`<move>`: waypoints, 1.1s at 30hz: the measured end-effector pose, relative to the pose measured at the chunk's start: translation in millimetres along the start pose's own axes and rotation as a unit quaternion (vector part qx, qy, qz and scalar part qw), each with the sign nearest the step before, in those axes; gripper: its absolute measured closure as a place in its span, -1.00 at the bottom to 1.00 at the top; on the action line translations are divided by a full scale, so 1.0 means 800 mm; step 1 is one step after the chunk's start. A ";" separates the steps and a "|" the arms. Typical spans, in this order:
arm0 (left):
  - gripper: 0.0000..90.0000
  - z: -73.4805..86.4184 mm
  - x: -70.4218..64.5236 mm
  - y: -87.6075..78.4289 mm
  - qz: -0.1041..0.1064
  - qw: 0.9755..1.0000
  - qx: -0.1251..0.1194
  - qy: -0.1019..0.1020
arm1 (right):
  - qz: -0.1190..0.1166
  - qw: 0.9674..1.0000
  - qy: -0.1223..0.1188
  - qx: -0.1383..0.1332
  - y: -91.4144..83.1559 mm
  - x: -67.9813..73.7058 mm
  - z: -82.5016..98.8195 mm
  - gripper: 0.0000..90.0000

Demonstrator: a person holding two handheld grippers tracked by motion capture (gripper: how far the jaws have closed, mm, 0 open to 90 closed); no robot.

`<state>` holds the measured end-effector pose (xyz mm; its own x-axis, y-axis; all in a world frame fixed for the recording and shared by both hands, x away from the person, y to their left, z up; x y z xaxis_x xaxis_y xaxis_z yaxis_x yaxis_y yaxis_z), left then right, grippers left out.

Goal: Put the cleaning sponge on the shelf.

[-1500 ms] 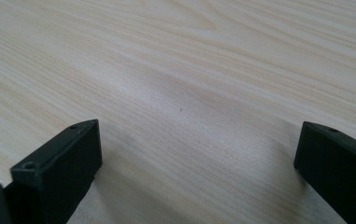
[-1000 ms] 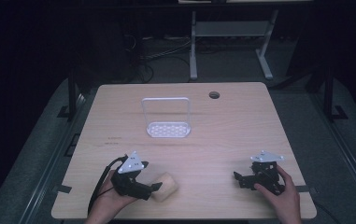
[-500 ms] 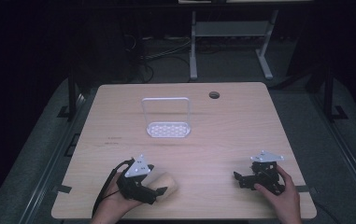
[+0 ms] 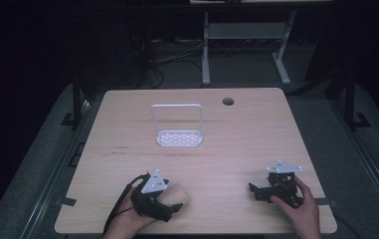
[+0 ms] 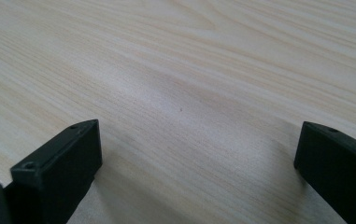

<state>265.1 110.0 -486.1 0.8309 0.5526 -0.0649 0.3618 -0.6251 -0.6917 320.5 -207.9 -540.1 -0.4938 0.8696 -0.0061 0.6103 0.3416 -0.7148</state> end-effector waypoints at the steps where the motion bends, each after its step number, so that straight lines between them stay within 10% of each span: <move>1: -0.71 0.001 -0.001 0.003 0.000 1.000 0.003 0.001 | 0.000 1.000 0.000 0.000 0.000 0.000 0.000 -0.98; 33: -0.65 0.023 0.000 0.030 -0.013 0.999 0.050 0.011 | 0.000 1.000 0.000 0.000 0.000 0.000 0.000 -0.99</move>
<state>266.2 105.5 -516.0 0.8315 0.5547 -0.0300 0.3404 -0.5514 -0.7617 320.4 -207.9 -540.1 -0.4936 0.8697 -0.0055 0.6103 0.3418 -0.7146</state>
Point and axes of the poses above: each handheld gripper's, and its own axes: y roughly forward along the jaws, z roughly out of its underside, x roughly to its left, the point moved 8 cm from there along y, roughly forward along the jaws, and after that the axes turned 3 degrees about -y, right-handed, at the moved point
